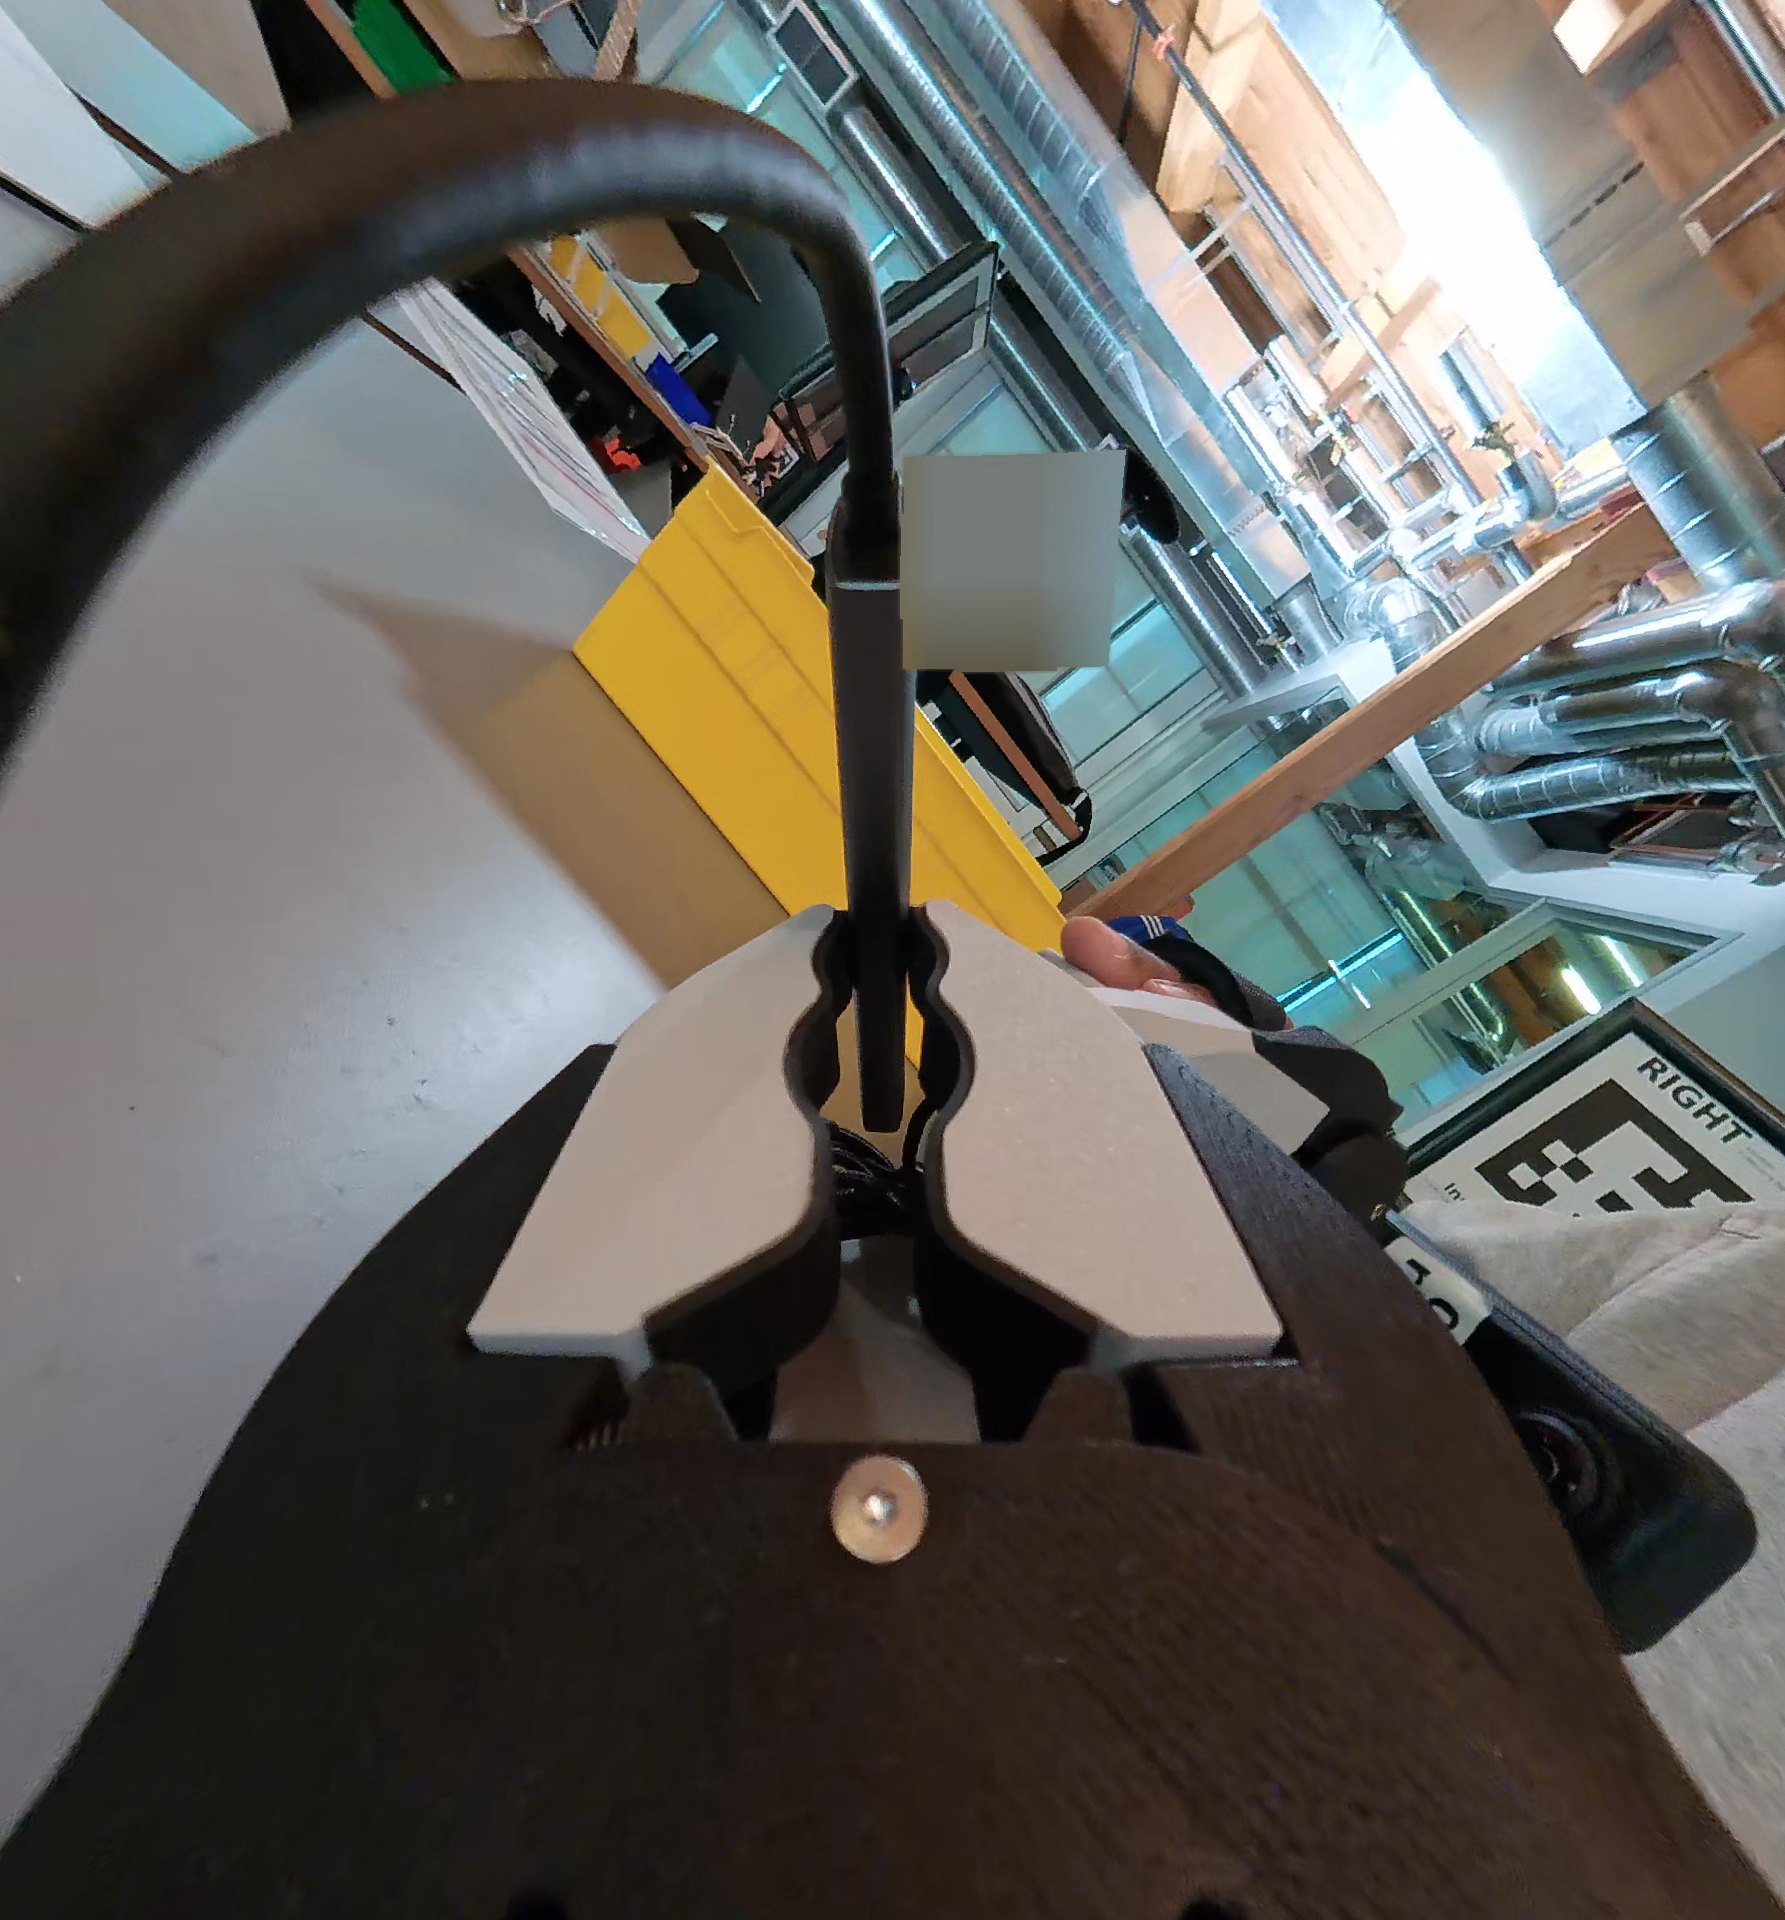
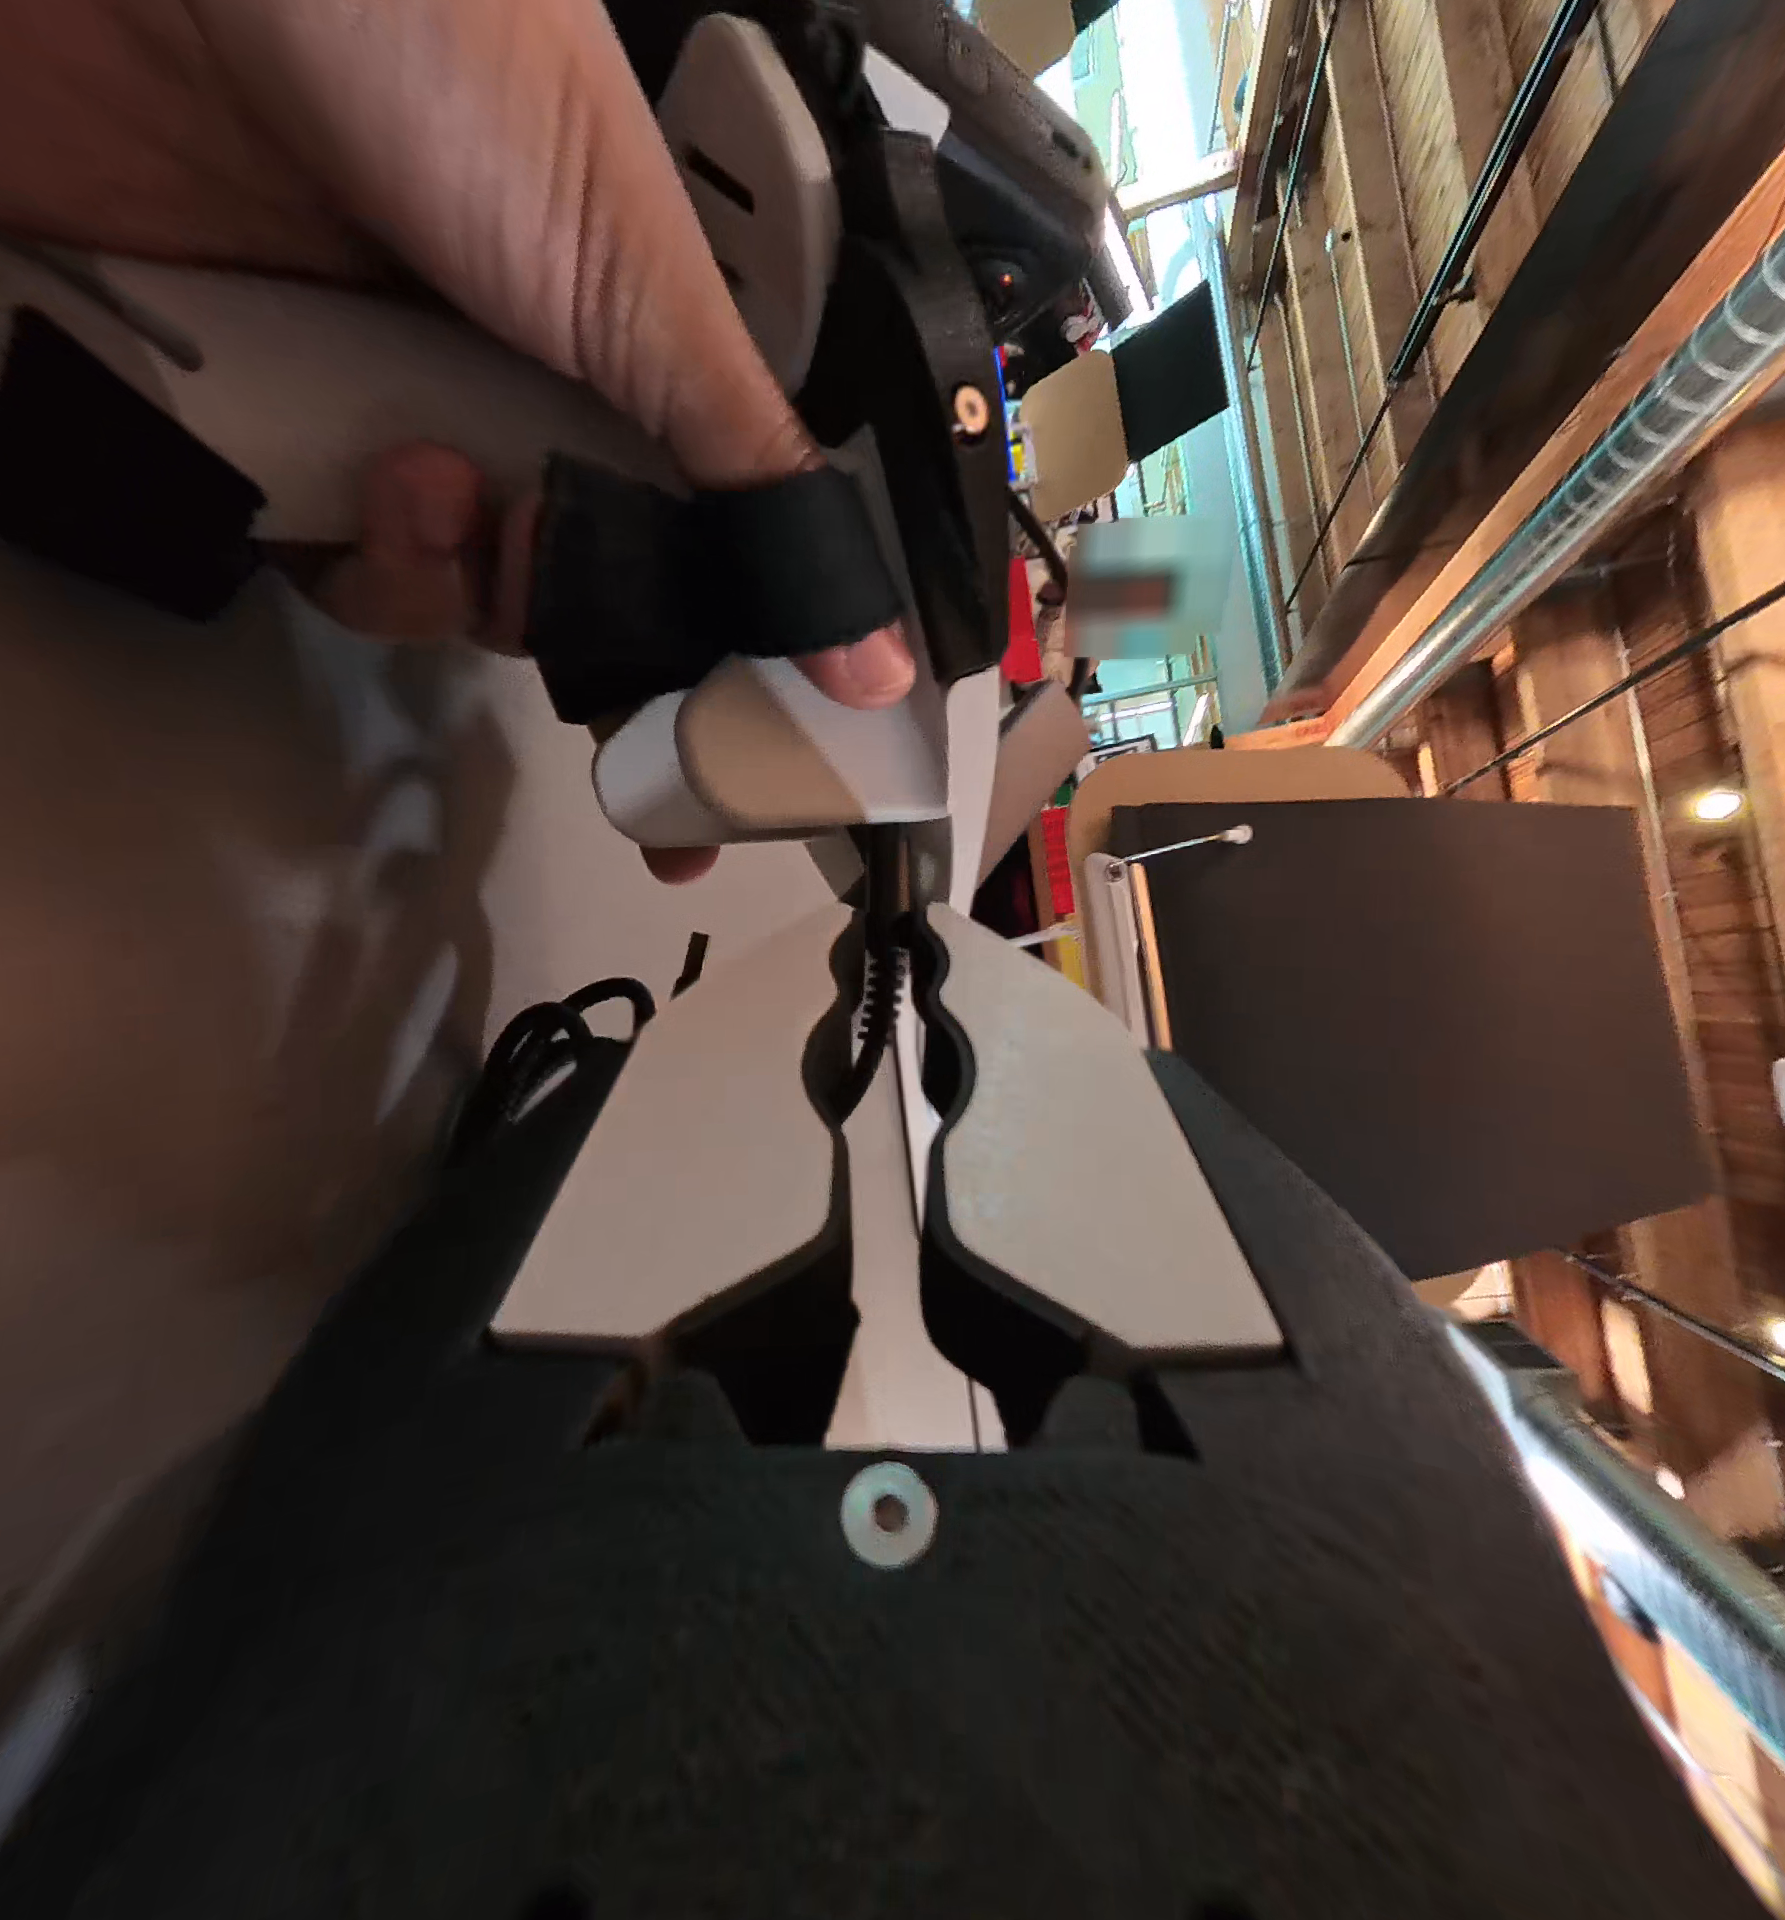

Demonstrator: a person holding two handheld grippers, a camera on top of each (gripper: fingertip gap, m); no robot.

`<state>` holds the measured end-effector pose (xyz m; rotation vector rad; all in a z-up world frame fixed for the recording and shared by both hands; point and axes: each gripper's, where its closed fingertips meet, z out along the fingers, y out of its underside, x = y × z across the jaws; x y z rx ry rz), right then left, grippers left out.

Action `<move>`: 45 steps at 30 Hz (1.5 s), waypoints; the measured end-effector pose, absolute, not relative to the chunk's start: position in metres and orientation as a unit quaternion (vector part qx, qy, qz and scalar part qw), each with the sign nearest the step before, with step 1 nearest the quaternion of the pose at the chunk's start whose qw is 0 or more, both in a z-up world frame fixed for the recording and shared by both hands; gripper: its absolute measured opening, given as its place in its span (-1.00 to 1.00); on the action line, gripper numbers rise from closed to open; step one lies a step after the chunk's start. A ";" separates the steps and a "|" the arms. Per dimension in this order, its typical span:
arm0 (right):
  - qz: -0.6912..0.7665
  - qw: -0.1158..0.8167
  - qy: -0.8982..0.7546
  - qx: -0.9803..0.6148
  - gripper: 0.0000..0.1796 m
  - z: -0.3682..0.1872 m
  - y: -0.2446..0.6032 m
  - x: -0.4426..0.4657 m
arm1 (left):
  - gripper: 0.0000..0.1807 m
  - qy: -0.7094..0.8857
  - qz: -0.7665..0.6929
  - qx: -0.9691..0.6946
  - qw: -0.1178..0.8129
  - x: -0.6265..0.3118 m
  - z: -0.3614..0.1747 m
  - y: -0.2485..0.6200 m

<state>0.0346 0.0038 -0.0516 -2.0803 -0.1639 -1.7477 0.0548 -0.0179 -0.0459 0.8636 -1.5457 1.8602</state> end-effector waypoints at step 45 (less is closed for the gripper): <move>0.187 0.583 0.301 -0.731 -0.91 -0.050 -0.021 -0.006 | -0.89 -0.630 0.704 0.106 0.311 0.016 -0.023 -0.004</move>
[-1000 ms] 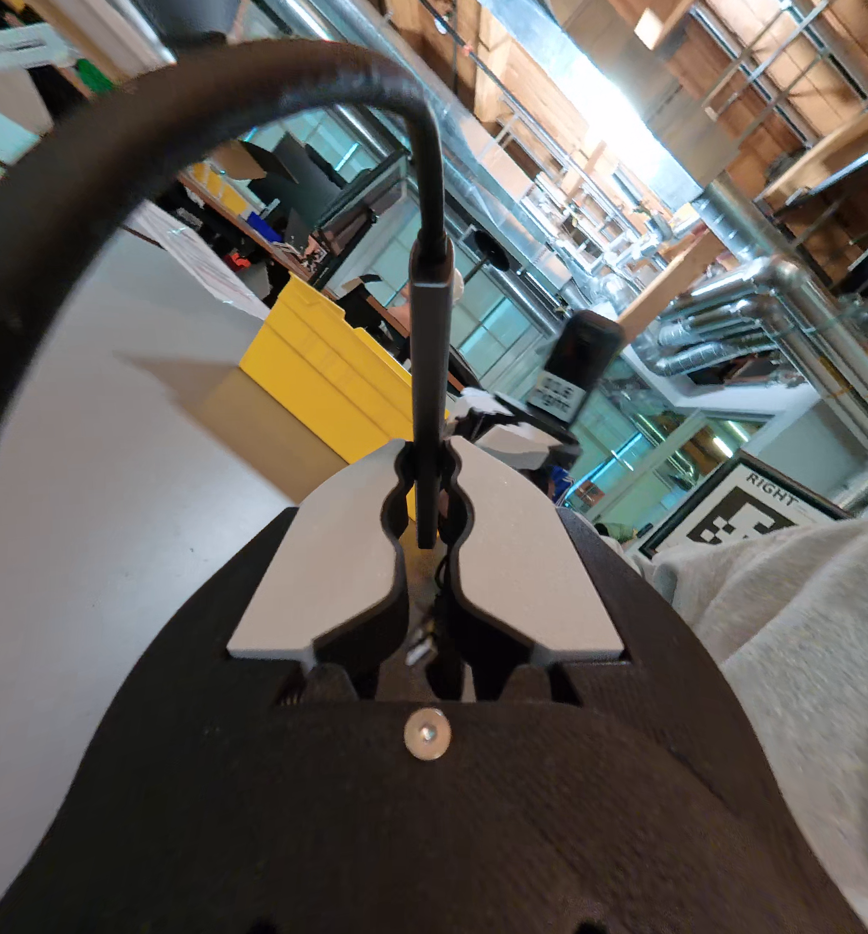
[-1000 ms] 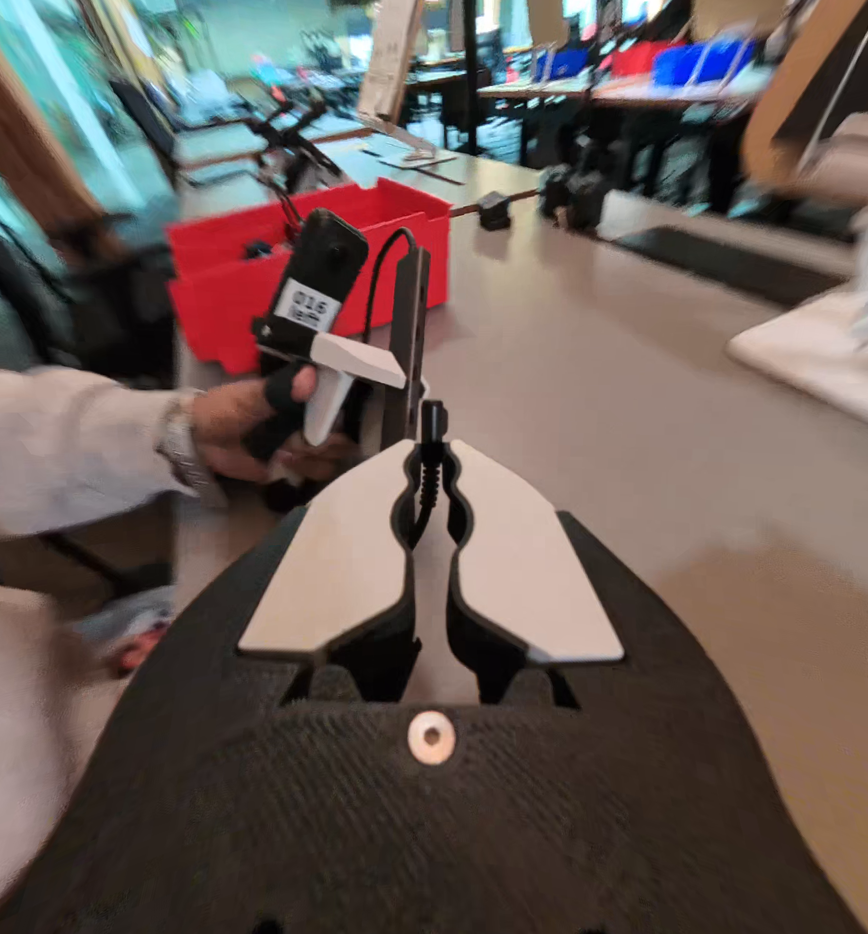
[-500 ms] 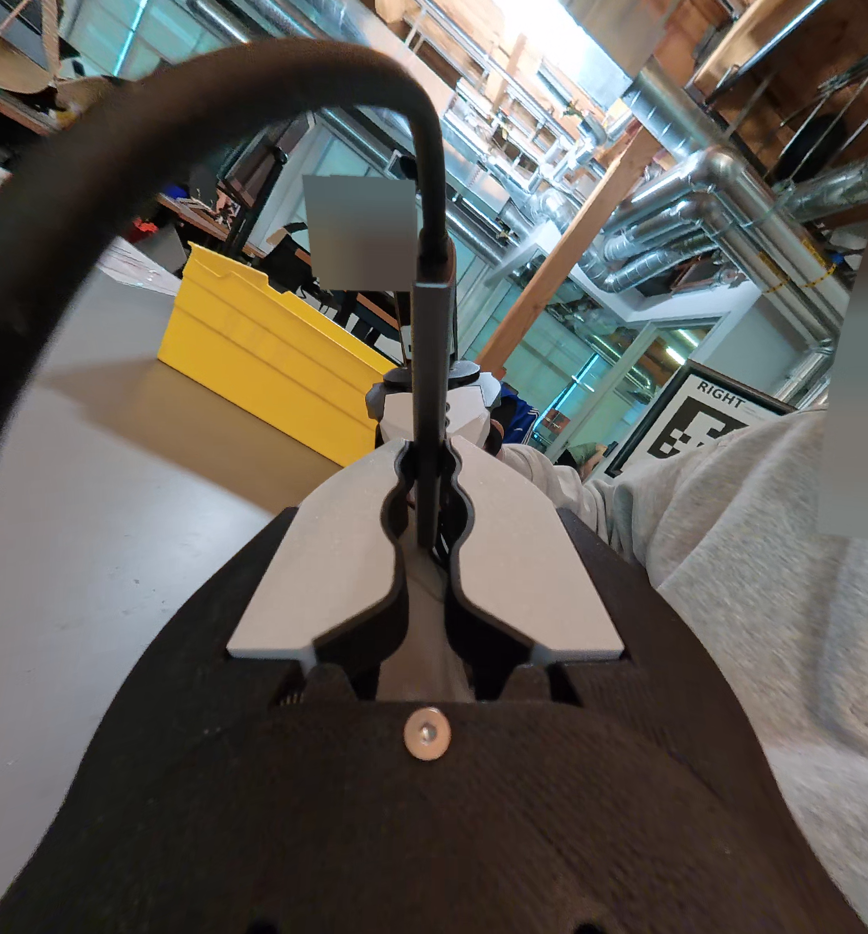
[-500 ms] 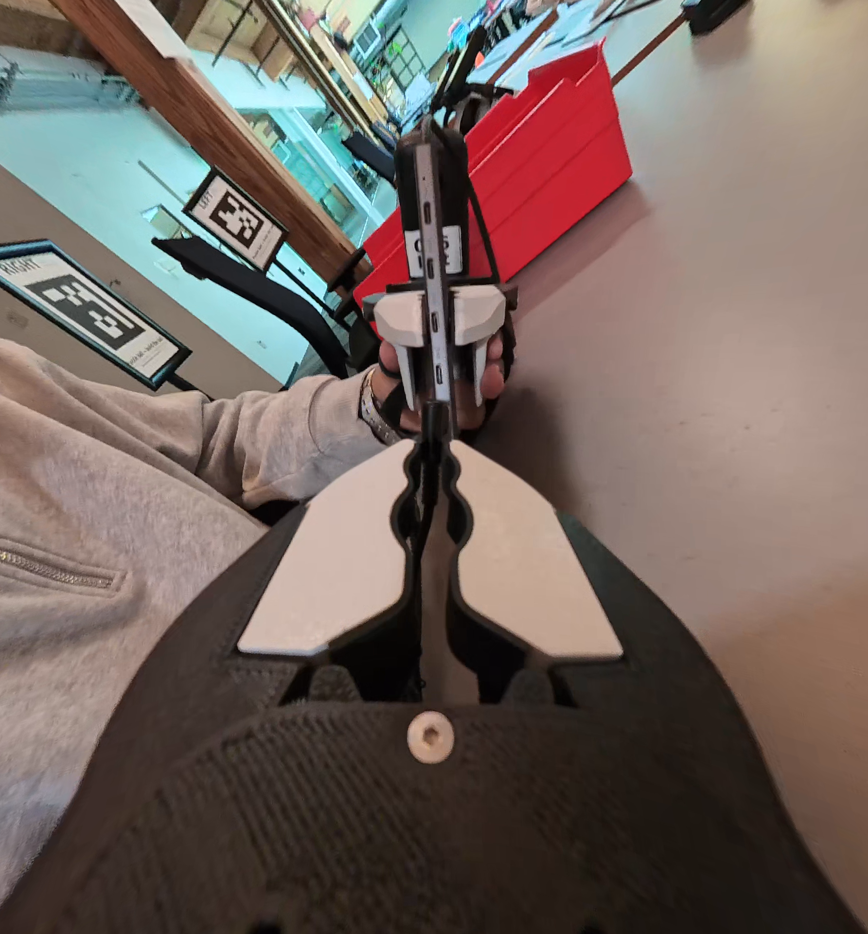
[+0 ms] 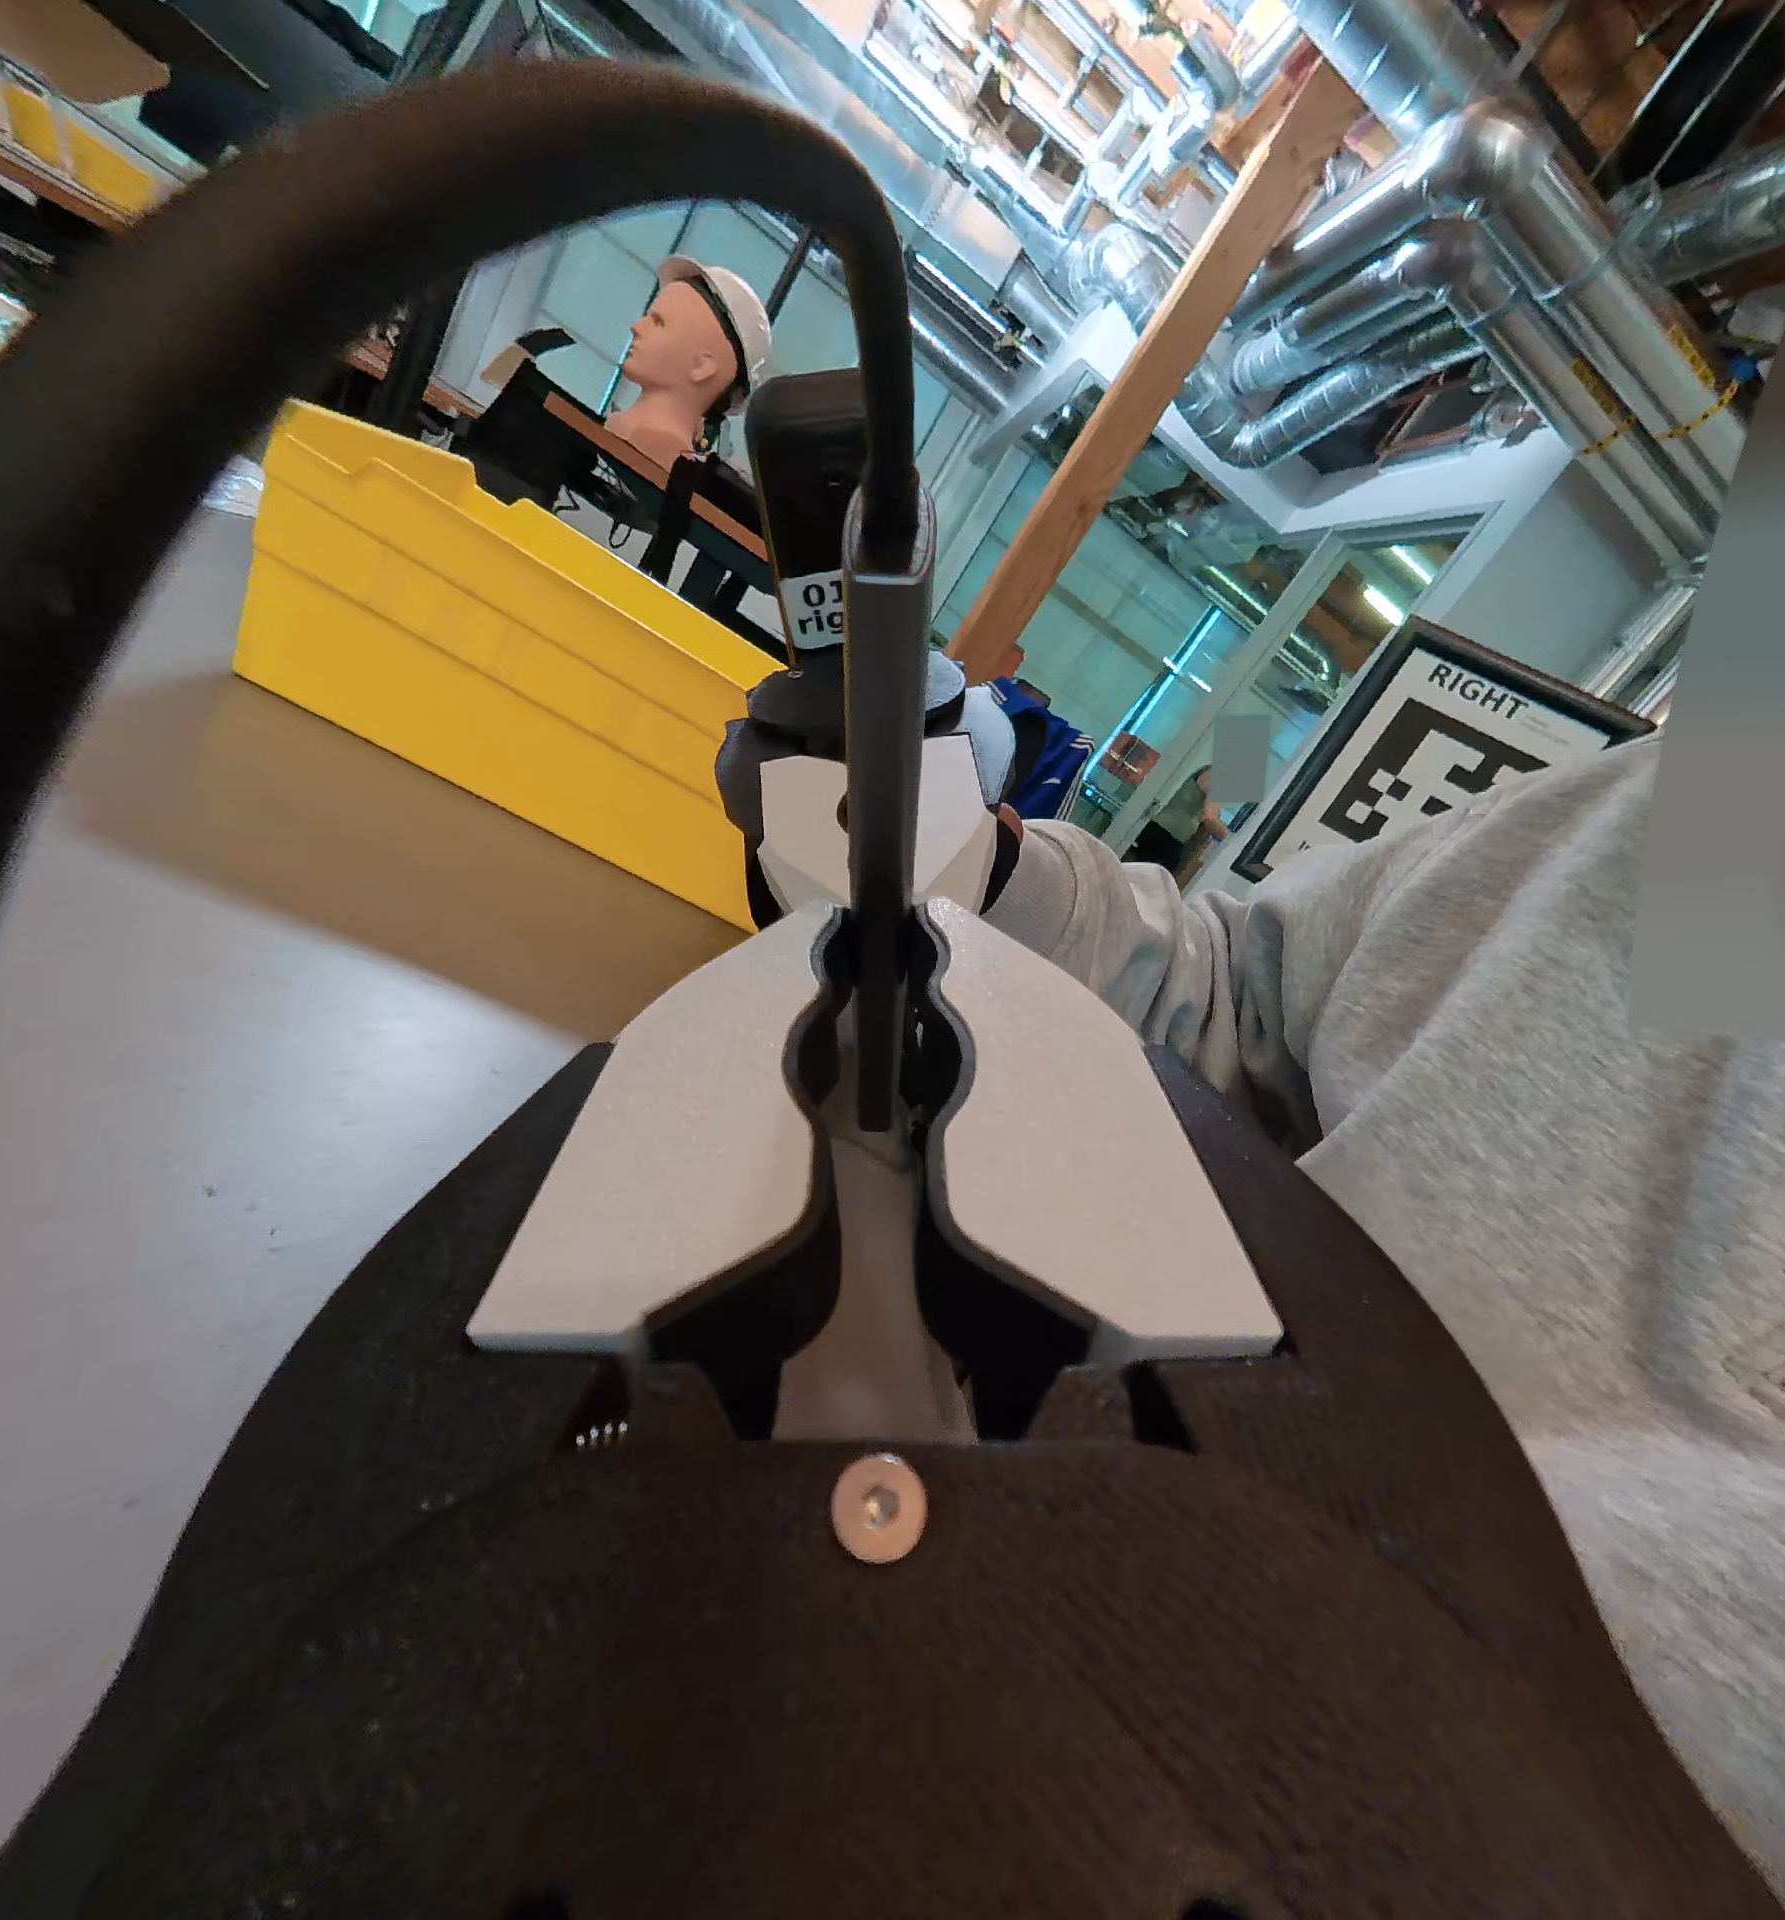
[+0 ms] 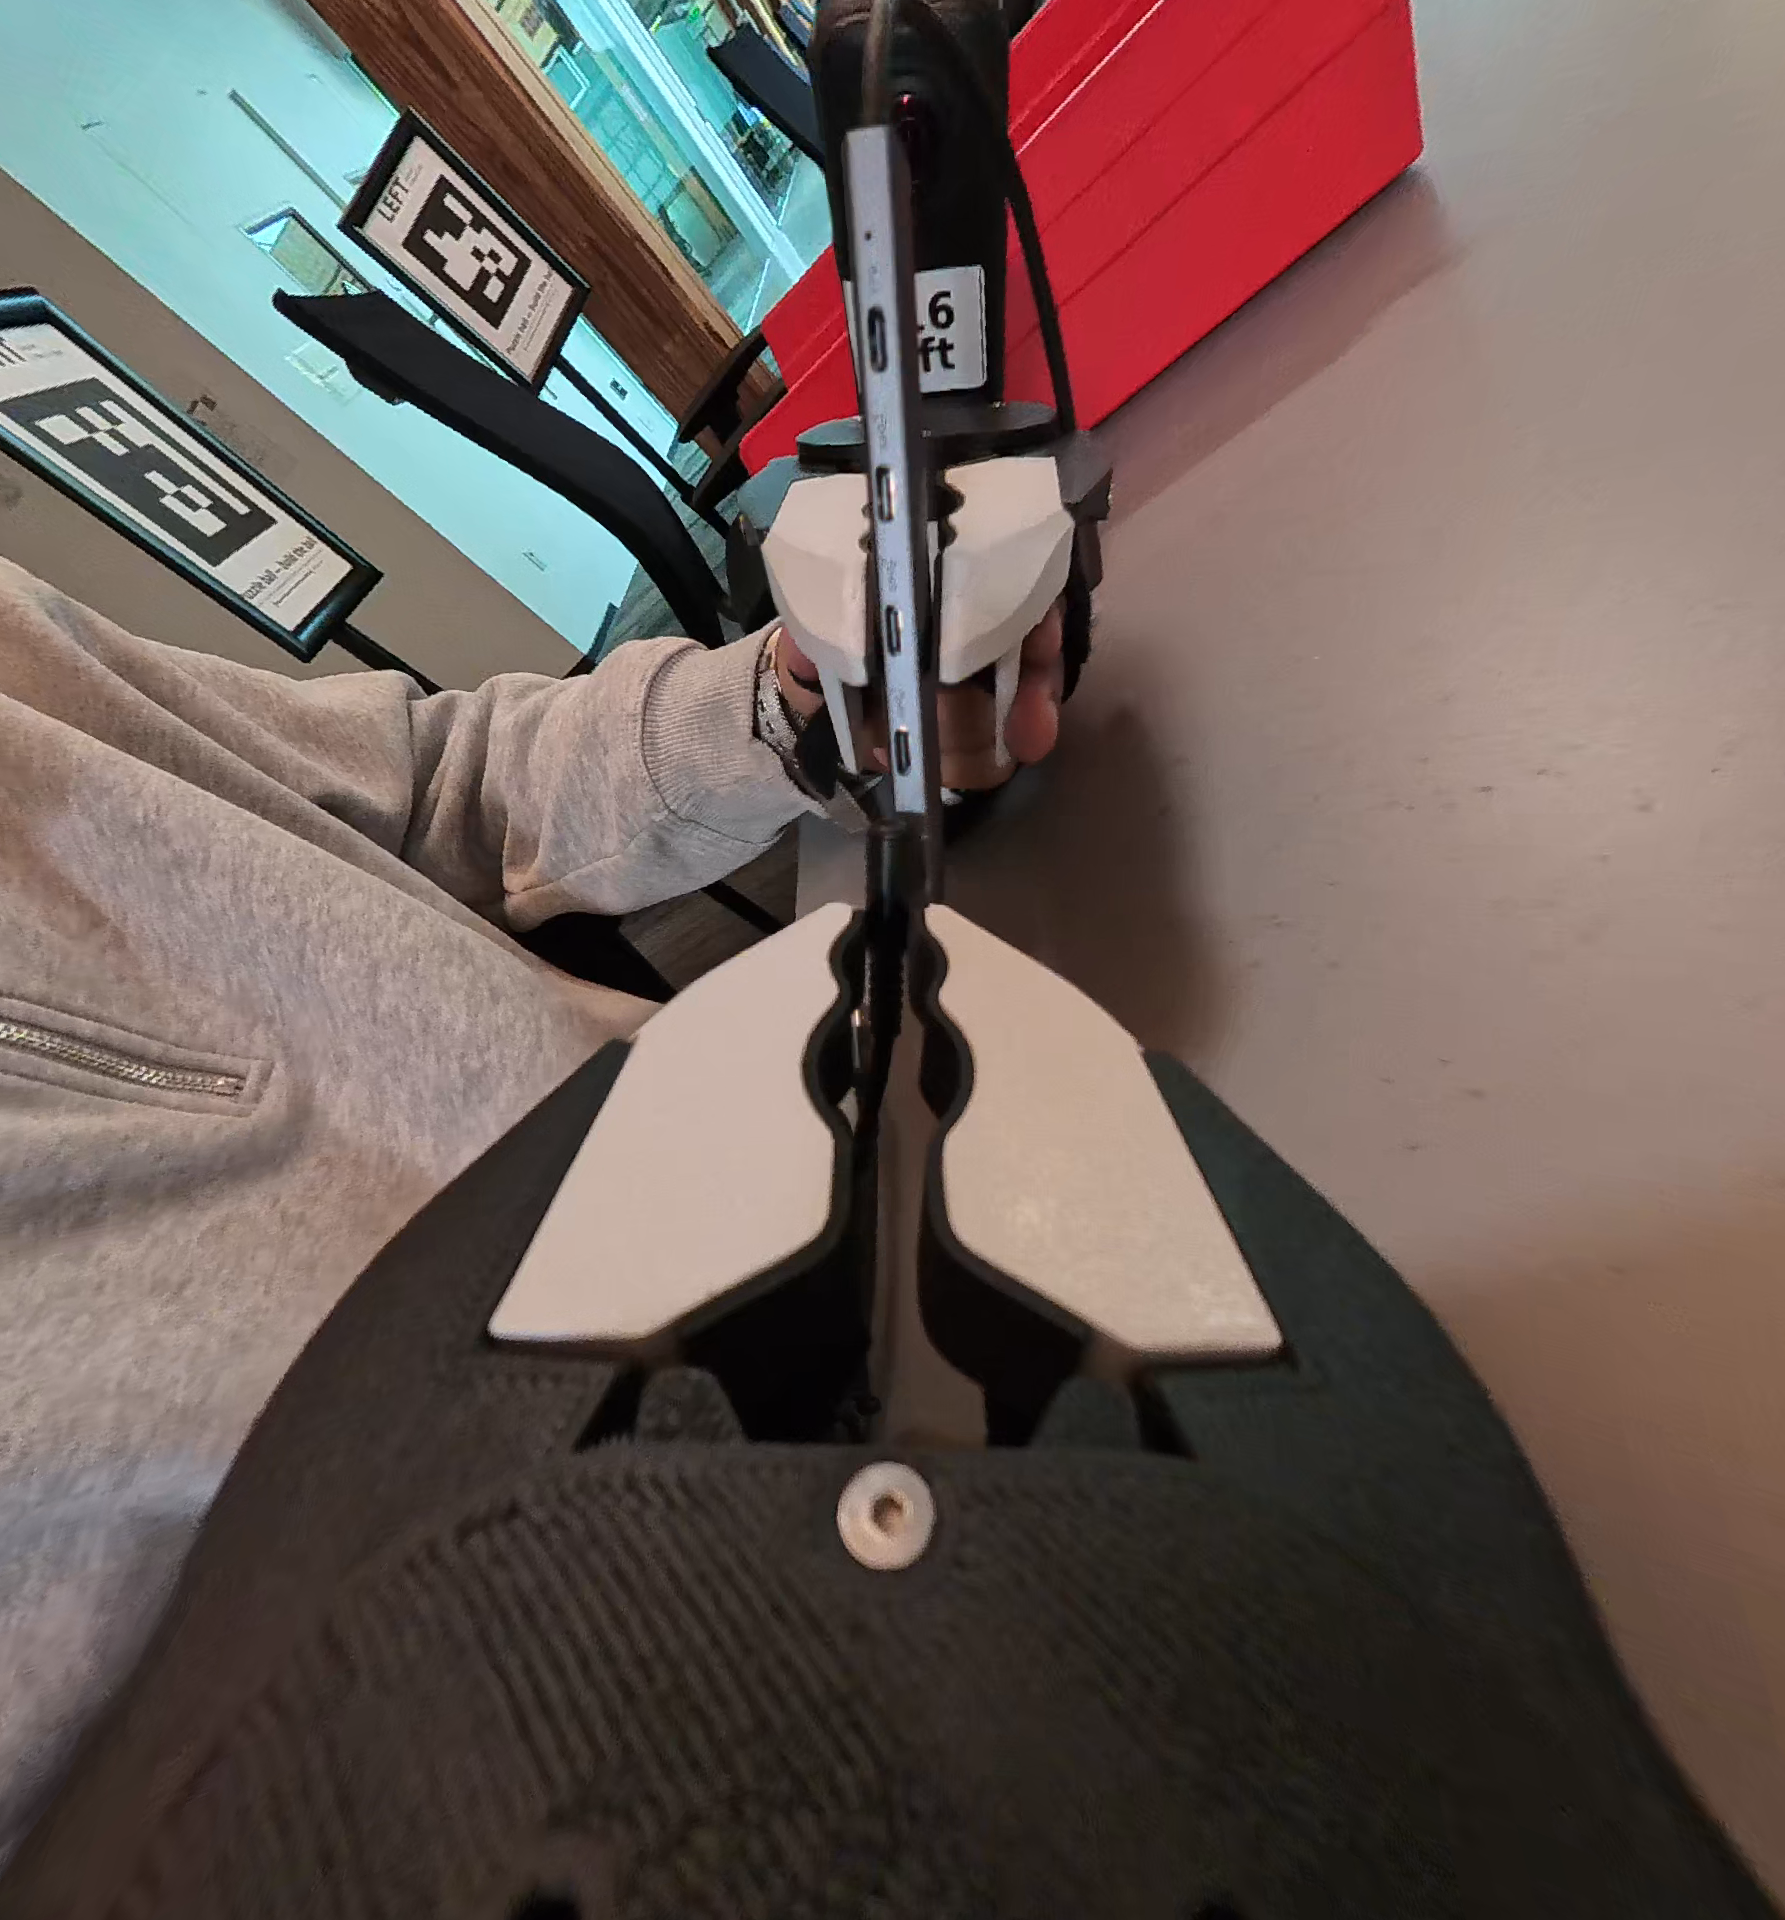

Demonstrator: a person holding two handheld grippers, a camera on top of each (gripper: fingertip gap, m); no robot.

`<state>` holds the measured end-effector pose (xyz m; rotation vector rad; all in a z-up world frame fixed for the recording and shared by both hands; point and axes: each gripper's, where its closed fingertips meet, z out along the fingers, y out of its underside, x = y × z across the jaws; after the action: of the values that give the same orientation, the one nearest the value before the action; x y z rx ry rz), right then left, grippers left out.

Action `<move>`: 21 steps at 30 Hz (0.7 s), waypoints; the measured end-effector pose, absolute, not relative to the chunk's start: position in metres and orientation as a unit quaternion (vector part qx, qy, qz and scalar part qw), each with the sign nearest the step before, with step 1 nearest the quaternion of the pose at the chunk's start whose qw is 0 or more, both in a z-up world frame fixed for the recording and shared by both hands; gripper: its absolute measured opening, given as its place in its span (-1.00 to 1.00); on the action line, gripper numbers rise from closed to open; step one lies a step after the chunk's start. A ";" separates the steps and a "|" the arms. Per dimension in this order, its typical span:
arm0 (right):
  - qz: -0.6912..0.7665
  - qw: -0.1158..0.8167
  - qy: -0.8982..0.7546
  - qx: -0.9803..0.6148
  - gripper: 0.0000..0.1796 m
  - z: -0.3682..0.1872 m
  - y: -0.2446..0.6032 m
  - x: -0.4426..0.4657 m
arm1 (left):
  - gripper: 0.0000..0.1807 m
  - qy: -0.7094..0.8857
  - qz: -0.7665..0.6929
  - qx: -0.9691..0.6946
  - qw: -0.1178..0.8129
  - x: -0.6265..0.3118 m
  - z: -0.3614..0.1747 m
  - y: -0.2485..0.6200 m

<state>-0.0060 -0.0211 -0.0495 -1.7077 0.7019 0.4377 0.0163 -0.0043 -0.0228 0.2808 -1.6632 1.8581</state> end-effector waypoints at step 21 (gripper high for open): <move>0.200 0.575 0.289 -0.739 -0.92 -0.049 -0.023 -0.013 | -0.89 -0.631 0.703 0.093 0.315 0.012 -0.022 -0.004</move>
<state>-0.0134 -0.0225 -0.0494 -1.7304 0.6781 0.4696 0.0117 -0.0038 -0.0221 0.2448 -1.6633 1.8514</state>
